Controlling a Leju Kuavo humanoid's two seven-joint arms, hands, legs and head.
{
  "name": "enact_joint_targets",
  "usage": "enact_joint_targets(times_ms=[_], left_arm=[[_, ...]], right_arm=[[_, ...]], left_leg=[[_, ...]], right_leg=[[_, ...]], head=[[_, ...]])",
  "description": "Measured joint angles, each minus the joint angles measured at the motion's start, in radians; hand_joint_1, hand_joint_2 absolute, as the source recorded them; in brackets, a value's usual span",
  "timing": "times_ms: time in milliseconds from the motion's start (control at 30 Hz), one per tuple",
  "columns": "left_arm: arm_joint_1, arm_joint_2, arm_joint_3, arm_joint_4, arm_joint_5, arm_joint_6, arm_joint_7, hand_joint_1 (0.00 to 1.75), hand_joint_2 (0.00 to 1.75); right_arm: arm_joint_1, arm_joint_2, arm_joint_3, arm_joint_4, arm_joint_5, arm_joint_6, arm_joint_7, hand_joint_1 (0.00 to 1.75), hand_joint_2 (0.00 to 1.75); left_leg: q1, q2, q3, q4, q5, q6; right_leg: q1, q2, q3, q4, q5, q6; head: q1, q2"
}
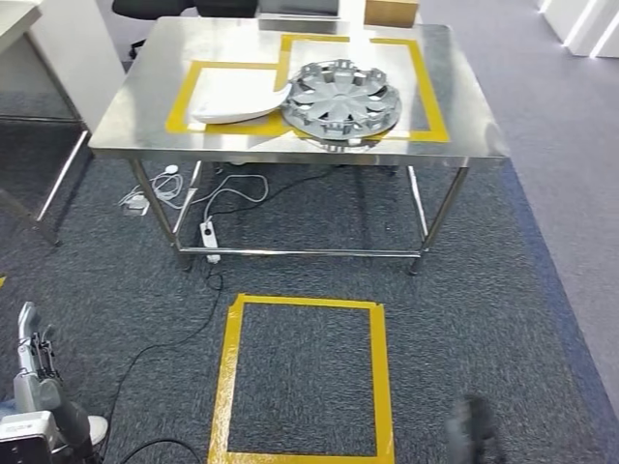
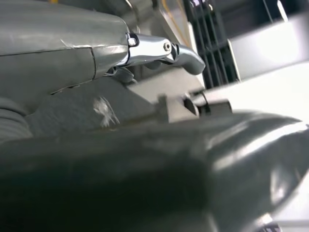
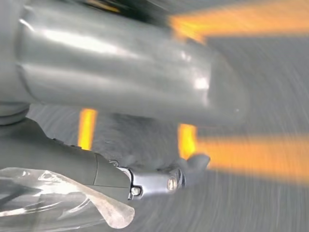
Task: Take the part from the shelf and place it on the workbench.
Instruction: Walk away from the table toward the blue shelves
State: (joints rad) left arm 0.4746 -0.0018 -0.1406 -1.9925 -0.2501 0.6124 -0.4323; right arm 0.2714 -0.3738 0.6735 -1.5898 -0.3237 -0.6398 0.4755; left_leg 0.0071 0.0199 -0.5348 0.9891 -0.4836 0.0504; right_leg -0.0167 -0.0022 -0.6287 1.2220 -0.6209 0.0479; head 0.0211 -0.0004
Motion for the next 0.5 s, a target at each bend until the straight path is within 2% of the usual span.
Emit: enact_joint_targets(times_ms=[33, 67, 100, 133, 200, 233, 267, 367, 400, 433, 500], left_arm=[[0.006, 0.0, 0.002, 0.0, -0.001, 0.002, 0.001, 0.0, 0.0], [0.012, 0.0, 0.003, 0.0, -0.002, 0.005, 0.002, 0.0, 0.0], [0.015, 0.001, 0.004, 0.0, -0.003, 0.008, 0.003, 0.0, 0.0], [0.015, 0.001, 0.004, 0.0, 0.0, 0.011, 0.004, 0.0, 0.0], [0.005, 0.005, 0.0, 0.001, 0.01, 0.019, 0.006, 0.0, 0.0], [-0.005, 0.009, -0.003, 0.002, 0.016, 0.023, 0.008, 0.0, 0.0], [-0.014, 0.013, -0.008, 0.004, 0.021, 0.027, 0.011, 0.0, 0.0], [-0.034, 0.023, -0.016, 0.008, 0.033, 0.025, 0.012, 0.0, 0.0], [-0.043, 0.025, -0.018, 0.01, 0.035, 0.013, 0.006, 0.0, 0.0], [-0.057, 0.026, -0.018, 0.014, 0.036, -0.001, -0.002, 0.0, 0.0], [-0.086, 0.025, -0.02, 0.027, 0.034, -0.032, -0.012, 0.0, 0.0]], right_arm=[[-0.005, -0.042, 0.169, -0.035, 0.028, -0.027, -0.012, 0.0, 0.0], [-0.008, -0.082, 0.316, -0.065, 0.054, -0.039, -0.02, 0.0, 0.0], [-0.011, -0.115, 0.433, -0.089, 0.069, -0.046, -0.023, 0.0, 0.0], [-0.015, -0.138, 0.522, -0.105, 0.071, -0.051, -0.023, 0.0, 0.0], [-0.025, -0.153, 0.608, -0.105, 0.046, -0.053, -0.027, 0.0, 0.0], [-0.028, -0.148, 0.613, -0.09, 0.018, -0.052, -0.037, 0.0, 0.0], [-0.032, -0.139, 0.606, -0.067, -0.014, -0.051, -0.055, 0.0, 0.0], [-0.054, -0.085, 0.577, 0.034, -0.138, -0.012, -0.158, 0.0, 0.0], [-0.072, -0.048, 0.558, 0.111, -0.2, 0.034, -0.225, 0.0, 0.0], [-0.097, -0.004, 0.527, 0.211, -0.277, 0.118, -0.324, 0.0, 0.0], [-0.16, 0.097, 0.439, 0.49, -0.403, 0.324, -0.523, 0.0, 0.0]], left_leg=[[-0.001, -0.014, -0.001, 0.001, 0.002, 0.002], [-0.002, -0.026, -0.001, 0.001, 0.002, 0.003], [-0.004, -0.034, 0.001, 0.002, 0.002, 0.002], [-0.005, -0.037, 0.004, 0.002, 0.001, 0.0], [-0.008, -0.033, 0.008, 0.003, -0.003, -0.008], [-0.009, -0.029, 0.007, 0.004, -0.003, -0.014], [-0.01, -0.024, 0.005, 0.004, -0.003, -0.02], [-0.01, -0.014, 0.001, 0.008, -0.004, -0.037], [-0.009, -0.014, -0.006, 0.026, -0.018, -0.043], [-0.008, -0.014, -0.022, 0.065, -0.043, -0.049], [-0.006, -0.015, -0.08, 0.193, -0.109, -0.058]], right_leg=[[-0.002, 0.0, -0.016, 0.049, -0.018, 0.0], [-0.002, 0.001, -0.018, 0.061, -0.016, 0.0], [-0.001, 0.001, -0.002, 0.032, 0.007, -0.003], [0.002, 0.0, 0.029, -0.033, 0.044, -0.008], [0.009, -0.007, 0.094, -0.176, 0.101, -0.022], [0.013, -0.01, 0.114, -0.22, 0.111, -0.027], [0.015, -0.01, 0.122, -0.24, 0.11, -0.031], [0.013, 0.002, 0.123, -0.25, 0.116, -0.039], [0.01, 0.003, 0.122, -0.253, 0.121, -0.044], [0.008, 0.003, 0.12, -0.256, 0.125, -0.048], [0.008, 0.004, 0.114, -0.257, 0.13, -0.054]], head=[[0.002, 0.0], [0.004, 0.0], [0.006, 0.0], [0.007, 0.0], [0.008, 0.0], [0.008, 0.0], [0.007, 0.0], [0.004, 0.0], [0.003, 0.0], [0.001, 0.0], [-0.002, 0.0]])
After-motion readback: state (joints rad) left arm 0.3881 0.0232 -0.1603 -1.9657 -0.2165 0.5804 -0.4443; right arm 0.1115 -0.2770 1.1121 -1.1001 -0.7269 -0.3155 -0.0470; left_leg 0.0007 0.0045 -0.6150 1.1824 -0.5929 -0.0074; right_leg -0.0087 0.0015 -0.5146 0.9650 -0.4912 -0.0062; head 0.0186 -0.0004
